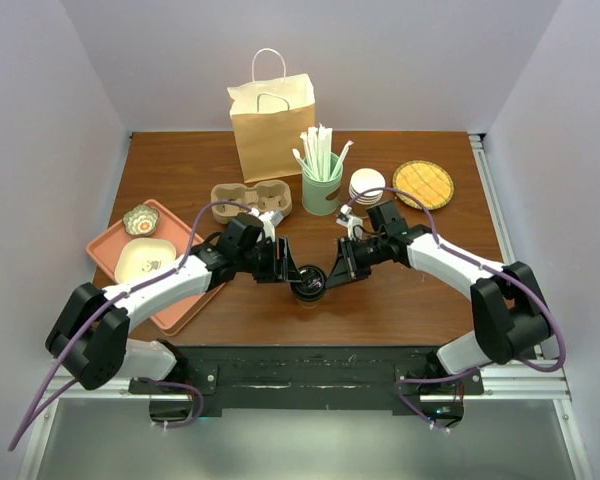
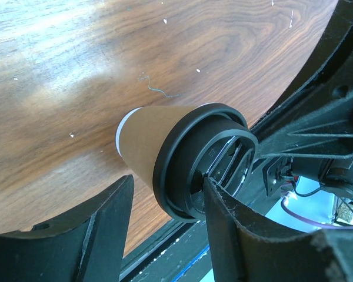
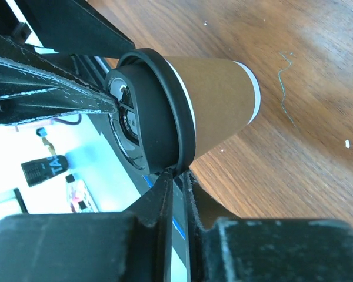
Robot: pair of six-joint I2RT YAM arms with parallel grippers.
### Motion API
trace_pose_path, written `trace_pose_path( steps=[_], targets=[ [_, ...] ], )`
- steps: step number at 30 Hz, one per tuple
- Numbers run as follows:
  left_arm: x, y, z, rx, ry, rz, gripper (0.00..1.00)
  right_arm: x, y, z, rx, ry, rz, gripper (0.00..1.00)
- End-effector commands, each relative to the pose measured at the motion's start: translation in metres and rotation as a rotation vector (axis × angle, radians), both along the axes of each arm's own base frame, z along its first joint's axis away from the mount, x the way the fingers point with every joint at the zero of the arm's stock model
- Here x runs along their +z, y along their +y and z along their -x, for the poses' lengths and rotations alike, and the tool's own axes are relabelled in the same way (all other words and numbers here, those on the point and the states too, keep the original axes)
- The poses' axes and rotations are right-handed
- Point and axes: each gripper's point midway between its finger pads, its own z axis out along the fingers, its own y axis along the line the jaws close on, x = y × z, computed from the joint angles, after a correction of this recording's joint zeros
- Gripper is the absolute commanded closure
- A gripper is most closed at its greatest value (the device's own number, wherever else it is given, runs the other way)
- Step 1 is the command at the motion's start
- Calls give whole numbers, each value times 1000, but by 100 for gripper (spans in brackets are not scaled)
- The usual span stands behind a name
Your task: Pack the takeout coffee
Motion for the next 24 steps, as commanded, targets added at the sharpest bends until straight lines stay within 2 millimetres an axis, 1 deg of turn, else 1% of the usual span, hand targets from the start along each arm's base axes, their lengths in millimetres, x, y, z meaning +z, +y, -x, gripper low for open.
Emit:
trace_pose_path(
  steps=[1,3,4,7,9,10,11,12,13,14,15,16,17,18,20,21,23,24],
  targets=[
    [-37,21,12,9,52,-117,45,-49,-23,5,-53,-4,135,93],
    [-43,23,15,11,64,-127,46,-57,-26,6,-66,0,150,94],
    [-44,24,15,16,67,-131,46,-64,-30,11,-71,16,163,94],
    [-50,26,17,22,79,-142,46,-75,-35,12,-106,26,189,94],
    [-53,28,19,25,90,-149,46,-75,-33,10,-112,32,184,93],
    [-53,28,19,25,92,-148,46,-71,-33,10,-110,36,182,91],
    [-52,28,18,27,90,-146,46,-65,-31,11,-101,37,169,89],
    [-51,27,18,25,87,-147,46,-50,-26,0,-97,-1,147,87],
    [-50,27,17,25,85,-147,46,-34,-24,0,-92,-18,133,83],
    [-50,27,16,21,80,-153,46,-20,-22,-5,-94,-47,117,81],
    [-49,28,15,21,80,-159,46,3,-16,-19,-106,-97,87,78],
    [-48,27,15,19,76,-160,46,18,-15,-22,-111,-119,74,74],
    [-49,28,15,14,75,-164,46,28,-13,-26,-116,-133,61,73],
    [-50,28,15,13,78,-166,46,44,-9,-36,-123,-161,38,72],
    [-50,28,14,13,78,-169,46,50,-9,-41,-127,-160,42,72],
    [-51,28,15,12,79,-171,46,56,-8,-49,-133,-185,46,72],
    [-50,28,14,9,76,-169,46,53,-10,-54,-138,-178,62,73],
    [-51,28,15,7,78,-173,45,55,-9,-58,-134,-188,56,73]
  ],
)
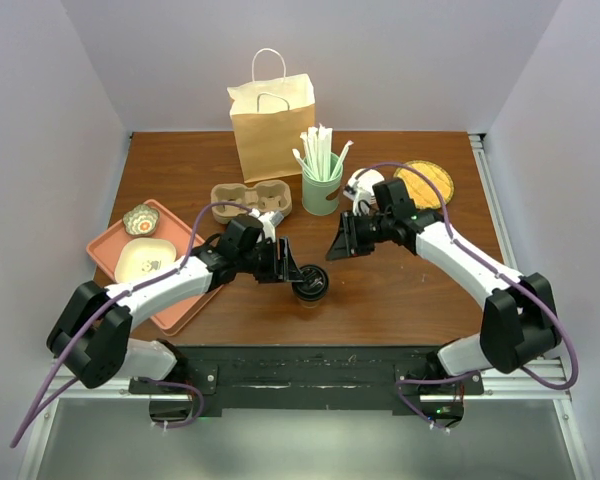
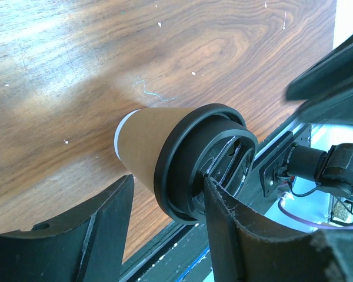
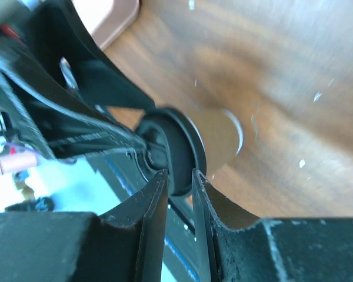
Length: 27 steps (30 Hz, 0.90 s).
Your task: Pack the takeout coffee
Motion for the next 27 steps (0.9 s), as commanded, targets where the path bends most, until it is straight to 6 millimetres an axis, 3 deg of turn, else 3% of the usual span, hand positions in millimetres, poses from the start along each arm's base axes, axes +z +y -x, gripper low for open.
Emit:
trace_pose_path(
  steps=[1,11,27],
  targets=[
    [-47,31,16,7,83,-195,45,9,-5,-17,-11,-39,36,73],
    [-47,31,14,10,89,-204,45,-17,0,-16,34,13,34,70],
    [-50,27,12,20,103,-198,45,-52,3,17,116,127,-35,71]
  ],
)
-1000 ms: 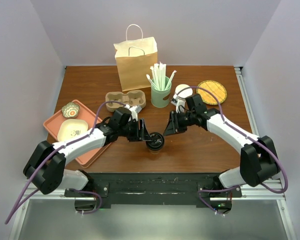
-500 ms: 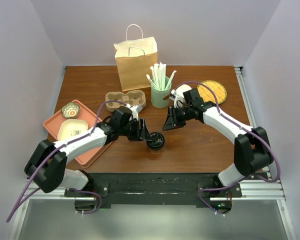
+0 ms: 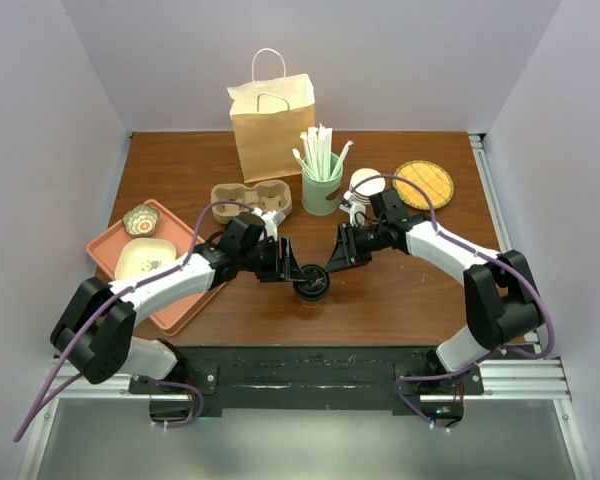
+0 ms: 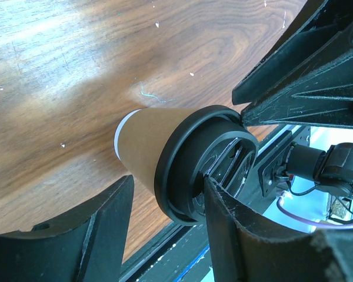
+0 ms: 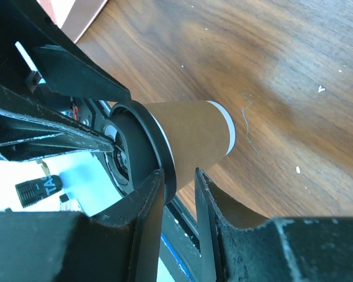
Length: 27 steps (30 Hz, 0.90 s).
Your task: Pack the takeout coffee
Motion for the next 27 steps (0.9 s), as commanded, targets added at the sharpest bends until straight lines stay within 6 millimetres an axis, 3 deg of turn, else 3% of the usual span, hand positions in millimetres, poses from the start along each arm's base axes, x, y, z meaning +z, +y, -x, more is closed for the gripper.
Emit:
trace_pose_path(
  steps=[1,5,7,11,15,19,23,27],
  targets=[
    [-49,30,14,28,93,-196,45,-12,1,12,37,22,-1,72],
    [-54,32,15,38,101,-207,46,-29,-8,8,-5,36,83,78],
    [-57,34,18,49,113,-216,46,-49,-19,11,-39,86,163,81],
    [-62,39,22,77,117,-226,46,-77,-37,28,-92,143,256,83],
    [-66,43,25,100,124,-229,46,-82,-43,31,-114,137,278,84],
    [-62,40,23,101,119,-220,46,-61,-36,19,-94,72,240,84],
    [-52,35,17,102,104,-208,46,-20,-25,-5,-87,-22,198,82],
    [-35,27,9,104,81,-173,45,13,-21,-15,-87,-71,179,76]
  ],
)
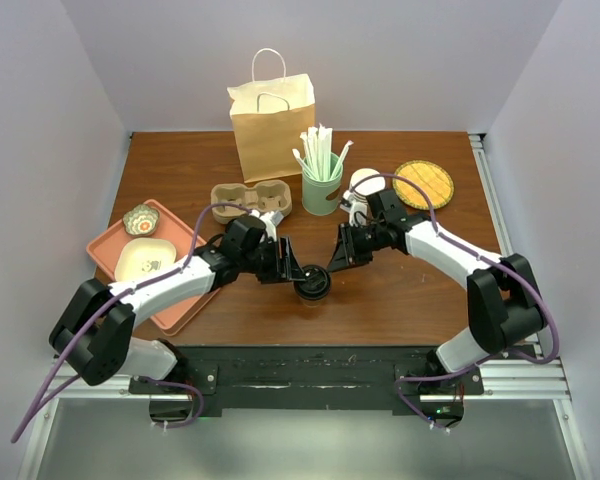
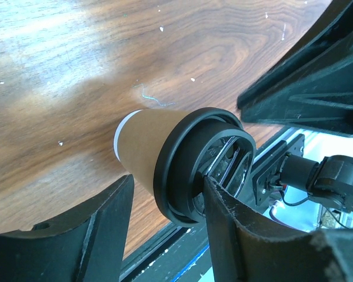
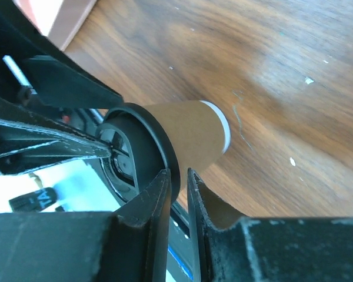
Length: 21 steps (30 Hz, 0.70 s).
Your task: Pack the takeout coffee
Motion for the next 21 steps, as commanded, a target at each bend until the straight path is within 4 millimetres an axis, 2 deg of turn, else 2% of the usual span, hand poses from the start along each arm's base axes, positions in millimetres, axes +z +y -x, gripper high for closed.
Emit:
trace_pose_path(
  steps=[1,2,5,8,12,13,14,16,17,19,20,21],
  targets=[
    [-26,25,6,48,59,-164,43,21,-16,-13,-20,-76,108,75],
    [-21,22,4,51,53,-151,43,32,-15,-19,-26,-109,106,71],
    [0,11,-2,51,29,-91,39,50,-19,-23,-28,-160,120,63],
    [21,-1,-10,46,3,-31,35,63,-21,-21,-17,-189,128,57],
    [48,-7,-18,51,-39,11,27,71,-29,-17,-41,-218,156,38],
    [59,-7,-20,58,-63,23,10,73,-31,-17,-51,-236,166,35],
    [62,-5,-20,64,-69,21,1,78,-30,-13,-52,-260,171,28],
    [75,-2,-22,80,-109,28,0,80,-32,-14,-84,-286,205,22],
    [75,2,-20,85,-105,11,0,83,-26,-9,-73,-304,207,15],
    [79,18,-22,135,-138,-37,0,84,-21,-10,-99,-335,245,5],
    [72,29,-16,155,-118,-83,0,85,-5,0,-58,-353,247,2],
    [70,44,-19,217,-136,-133,0,87,2,1,-54,-365,249,2]
  ],
)
